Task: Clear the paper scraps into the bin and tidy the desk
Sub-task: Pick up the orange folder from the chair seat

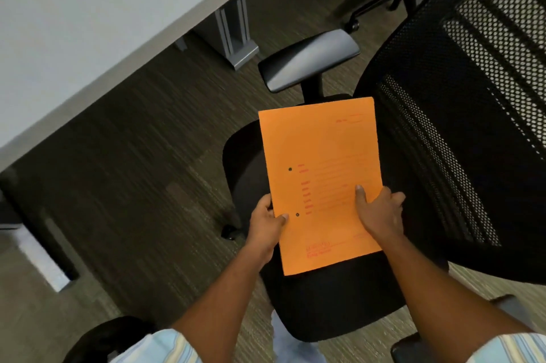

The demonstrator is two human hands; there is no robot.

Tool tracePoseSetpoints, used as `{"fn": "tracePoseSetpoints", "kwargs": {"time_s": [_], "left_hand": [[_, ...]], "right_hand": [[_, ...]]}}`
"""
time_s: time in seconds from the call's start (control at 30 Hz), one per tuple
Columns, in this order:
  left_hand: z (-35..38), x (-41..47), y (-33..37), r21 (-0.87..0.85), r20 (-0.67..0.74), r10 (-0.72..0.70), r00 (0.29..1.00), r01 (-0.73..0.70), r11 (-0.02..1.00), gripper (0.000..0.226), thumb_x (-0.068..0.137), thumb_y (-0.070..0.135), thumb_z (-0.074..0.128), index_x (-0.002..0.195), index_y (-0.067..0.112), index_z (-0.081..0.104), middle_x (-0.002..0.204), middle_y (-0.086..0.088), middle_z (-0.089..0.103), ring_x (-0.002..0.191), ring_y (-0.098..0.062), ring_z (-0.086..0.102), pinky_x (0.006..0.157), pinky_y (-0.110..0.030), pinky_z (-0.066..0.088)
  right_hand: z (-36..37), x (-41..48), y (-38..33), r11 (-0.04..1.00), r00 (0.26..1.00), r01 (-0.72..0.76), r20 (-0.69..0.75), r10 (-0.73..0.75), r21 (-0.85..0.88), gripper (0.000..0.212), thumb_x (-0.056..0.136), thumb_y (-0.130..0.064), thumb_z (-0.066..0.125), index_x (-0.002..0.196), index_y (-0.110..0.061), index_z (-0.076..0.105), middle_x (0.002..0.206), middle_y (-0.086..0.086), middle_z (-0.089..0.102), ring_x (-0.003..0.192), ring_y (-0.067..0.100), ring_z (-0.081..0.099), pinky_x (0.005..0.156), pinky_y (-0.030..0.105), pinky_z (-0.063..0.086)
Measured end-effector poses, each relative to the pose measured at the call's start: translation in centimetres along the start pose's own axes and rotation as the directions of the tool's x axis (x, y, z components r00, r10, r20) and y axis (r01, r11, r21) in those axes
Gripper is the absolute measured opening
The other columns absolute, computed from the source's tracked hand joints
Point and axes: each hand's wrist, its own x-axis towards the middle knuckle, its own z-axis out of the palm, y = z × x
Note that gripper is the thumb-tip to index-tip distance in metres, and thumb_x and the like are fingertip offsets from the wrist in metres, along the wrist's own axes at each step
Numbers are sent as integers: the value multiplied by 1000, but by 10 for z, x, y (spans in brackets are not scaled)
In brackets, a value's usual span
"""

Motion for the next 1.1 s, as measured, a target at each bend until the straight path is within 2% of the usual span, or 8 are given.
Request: {"fn": "tracePoseSetpoints", "kwargs": {"time_s": [0.13,0.27,0.43,0.7,0.8,0.9,1.0,1.1], "left_hand": [[-20,-15,17,53,-34,87,996,-85,995,33,91,-2,51,108,26,56,109,0,67,102,-14,64,79,-35,56],[-46,-42,41,126,-47,173,984,-166,978,35,91,-1,51,113,26,55,114,0,64,106,-15,61,87,-40,54],[-83,-86,77,128,-170,293,941,-274,953,36,90,-2,52,101,33,59,107,1,68,101,-15,64,83,-40,57],[-146,-163,132,50,-384,374,844,-386,921,32,89,8,56,112,31,58,108,3,68,98,-14,67,77,-35,60],[-166,-187,153,12,-453,404,795,-448,894,31,90,9,55,108,35,57,104,4,69,93,-13,68,68,-28,58],[-188,-209,173,4,-525,435,731,-509,861,30,91,13,56,112,35,57,102,3,69,92,-16,69,69,-33,59],[-207,-227,190,46,-579,475,663,-555,831,30,92,18,56,104,45,54,103,5,67,91,-18,69,71,-39,61],[-225,-241,201,100,-632,500,592,-578,810,29,93,18,55,114,39,54,103,4,68,89,-17,70,69,-37,61]], "right_hand": [[-6,-22,-12,967,999,-2,45,-9,253,68,81,-67,50,126,-21,29,118,7,44,95,23,50,74,37,43],[-19,-54,-29,873,991,40,89,-95,486,60,82,-60,57,124,-28,28,112,2,52,96,21,55,79,41,48],[-37,-98,-74,769,987,131,-12,-159,625,55,79,-53,66,119,-28,37,105,0,57,90,20,58,70,37,49],[-74,-166,-180,617,935,333,-168,-312,713,61,77,-49,70,124,-37,33,111,-5,50,97,18,52,74,40,45],[-92,-187,-222,558,882,428,-193,-431,711,65,79,-45,70,129,-36,31,121,-1,51,102,20,52,78,41,46],[-107,-211,-264,484,815,513,-225,-534,709,69,81,-40,71,135,-31,29,130,5,49,111,26,52,84,44,48],[-117,-233,-296,417,754,581,-270,-599,699,66,80,-38,71,133,-26,33,128,9,52,109,29,54,82,47,52],[-121,-254,-319,366,713,616,-296,-636,698,64,80,-38,71,131,-24,35,124,10,54,106,31,56,79,45,52]]}}
